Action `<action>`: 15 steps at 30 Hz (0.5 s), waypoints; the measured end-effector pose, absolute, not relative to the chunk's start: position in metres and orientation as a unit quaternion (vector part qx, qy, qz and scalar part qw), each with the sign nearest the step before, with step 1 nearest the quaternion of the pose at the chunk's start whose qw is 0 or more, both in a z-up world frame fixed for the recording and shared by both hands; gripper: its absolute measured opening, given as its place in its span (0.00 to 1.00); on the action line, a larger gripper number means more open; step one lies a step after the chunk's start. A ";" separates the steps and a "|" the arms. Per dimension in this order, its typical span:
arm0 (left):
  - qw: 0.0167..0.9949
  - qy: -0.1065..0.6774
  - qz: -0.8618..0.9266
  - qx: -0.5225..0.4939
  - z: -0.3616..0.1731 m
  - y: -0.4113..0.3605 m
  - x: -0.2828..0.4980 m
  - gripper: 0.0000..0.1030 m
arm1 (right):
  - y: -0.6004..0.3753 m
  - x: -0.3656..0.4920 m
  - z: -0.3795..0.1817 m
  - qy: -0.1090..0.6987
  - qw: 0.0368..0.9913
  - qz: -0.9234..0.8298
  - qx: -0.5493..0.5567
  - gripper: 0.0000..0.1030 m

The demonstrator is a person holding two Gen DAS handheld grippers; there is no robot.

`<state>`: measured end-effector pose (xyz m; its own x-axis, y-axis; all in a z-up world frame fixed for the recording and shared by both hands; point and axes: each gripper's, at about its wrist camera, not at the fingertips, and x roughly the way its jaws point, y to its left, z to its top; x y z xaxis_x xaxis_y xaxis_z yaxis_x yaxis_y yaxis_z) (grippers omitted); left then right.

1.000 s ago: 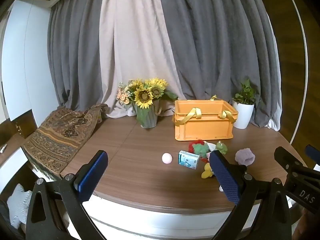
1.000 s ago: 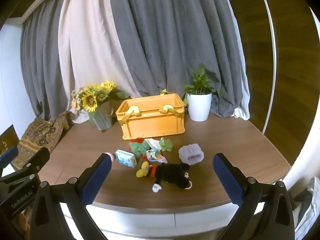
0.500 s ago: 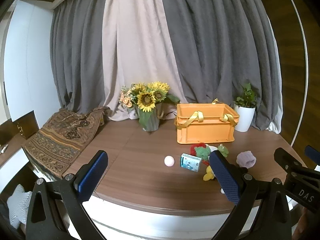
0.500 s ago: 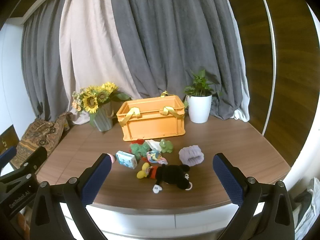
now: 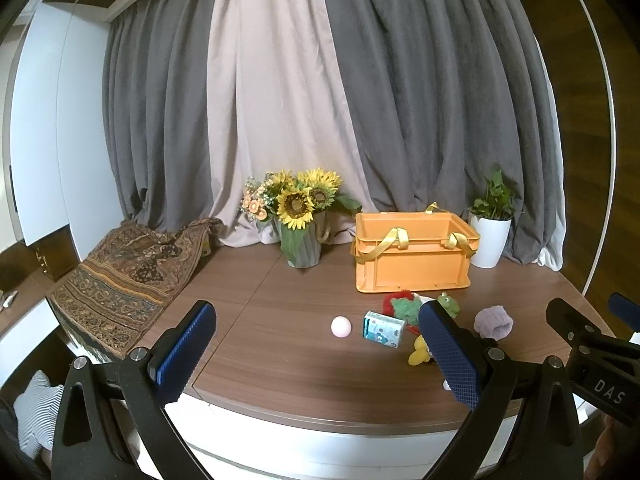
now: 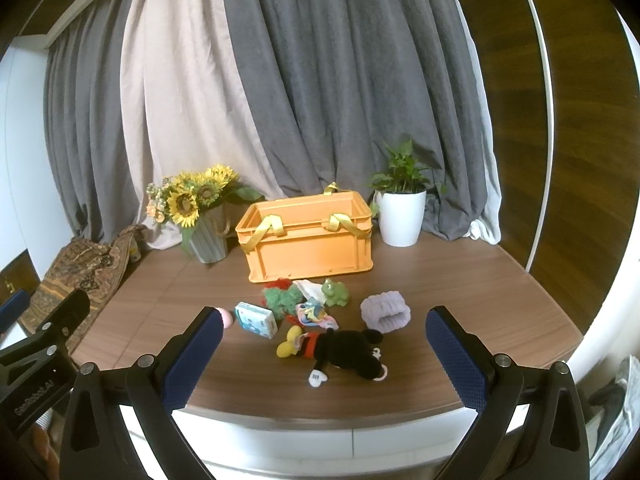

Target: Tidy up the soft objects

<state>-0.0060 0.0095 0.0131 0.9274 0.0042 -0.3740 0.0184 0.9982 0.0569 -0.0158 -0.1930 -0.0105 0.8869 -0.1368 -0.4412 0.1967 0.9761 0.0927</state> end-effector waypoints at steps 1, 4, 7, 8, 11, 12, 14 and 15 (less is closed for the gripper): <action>0.981 0.190 -0.003 0.030 0.013 0.008 -0.007 1.00 | -0.193 -0.016 -0.011 0.222 0.969 -0.086 0.068 1.00; 0.981 0.190 -0.004 0.030 0.012 0.009 -0.008 1.00 | -0.193 -0.016 -0.010 0.222 0.969 -0.085 0.068 1.00; 0.981 0.189 -0.003 0.030 0.012 0.008 -0.009 1.00 | -0.193 -0.016 -0.011 0.222 0.969 -0.086 0.068 1.00; 0.981 0.189 -0.003 0.030 0.011 0.008 -0.008 1.00 | -0.193 -0.016 -0.011 0.222 0.969 -0.086 0.067 1.00; 0.982 0.189 -0.003 0.030 0.011 0.008 -0.009 1.00 | -0.193 -0.016 -0.011 0.222 0.969 -0.086 0.068 1.00; 0.982 0.189 -0.003 0.030 0.011 0.008 -0.009 1.00 | -0.193 -0.016 -0.011 0.222 0.969 -0.086 0.068 1.00; 0.982 0.188 -0.003 0.030 0.011 0.008 -0.009 1.00 | -0.193 -0.016 -0.011 0.222 0.969 -0.086 0.067 1.00; 0.982 0.188 -0.003 0.030 0.011 0.008 -0.009 1.00 | -0.193 -0.016 -0.011 0.222 0.969 -0.086 0.067 1.00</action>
